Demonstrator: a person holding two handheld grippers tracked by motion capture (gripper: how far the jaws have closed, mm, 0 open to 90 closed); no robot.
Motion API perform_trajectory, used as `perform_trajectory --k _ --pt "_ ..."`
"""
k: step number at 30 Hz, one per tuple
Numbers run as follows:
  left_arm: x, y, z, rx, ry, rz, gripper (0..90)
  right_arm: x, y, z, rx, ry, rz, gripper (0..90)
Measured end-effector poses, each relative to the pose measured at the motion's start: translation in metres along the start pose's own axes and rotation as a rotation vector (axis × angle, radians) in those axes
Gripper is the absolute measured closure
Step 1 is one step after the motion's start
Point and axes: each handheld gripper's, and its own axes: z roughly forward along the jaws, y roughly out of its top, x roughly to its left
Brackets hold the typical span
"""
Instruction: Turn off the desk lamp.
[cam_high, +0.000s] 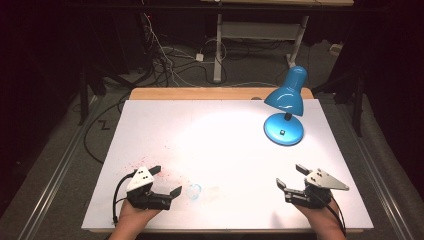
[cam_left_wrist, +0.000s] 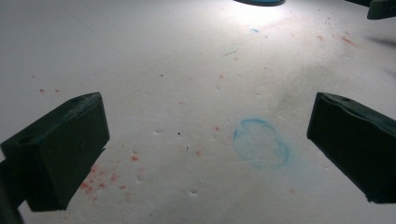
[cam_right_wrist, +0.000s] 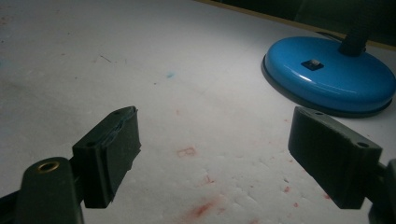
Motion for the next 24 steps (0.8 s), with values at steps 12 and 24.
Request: perform_trajectory --k 12,24 --pt "0.0013 0.0003 0.0 -0.004 0.001 0.0 0.0 -0.0026 -0.0005 -0.0036 0.0 0.007 0.034 34.0" --pt "0.0015 0.0004 -0.0003 -0.007 -0.001 0.002 0.0 -0.0029 -0.001 -0.0045 0.01 0.013 0.047 57.3"
